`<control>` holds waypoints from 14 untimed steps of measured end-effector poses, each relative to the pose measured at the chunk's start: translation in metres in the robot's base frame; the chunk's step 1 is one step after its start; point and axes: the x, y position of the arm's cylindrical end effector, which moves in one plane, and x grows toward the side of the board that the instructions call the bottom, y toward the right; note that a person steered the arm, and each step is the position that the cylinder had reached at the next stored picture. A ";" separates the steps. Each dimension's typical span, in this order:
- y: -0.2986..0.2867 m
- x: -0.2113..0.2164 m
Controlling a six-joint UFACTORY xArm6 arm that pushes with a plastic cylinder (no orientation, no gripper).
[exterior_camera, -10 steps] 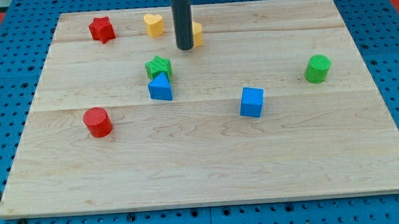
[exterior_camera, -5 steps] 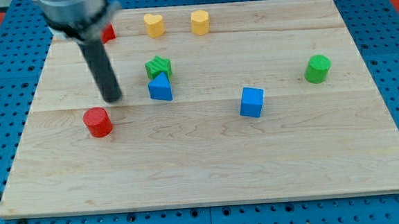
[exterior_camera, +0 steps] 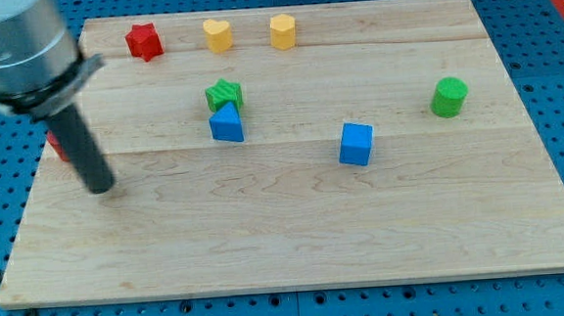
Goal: Move the red circle horizontally to the right of the yellow hexagon
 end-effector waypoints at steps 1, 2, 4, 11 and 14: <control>-0.059 -0.024; -0.025 -0.075; 0.077 -0.128; 0.167 -0.226; 0.248 -0.159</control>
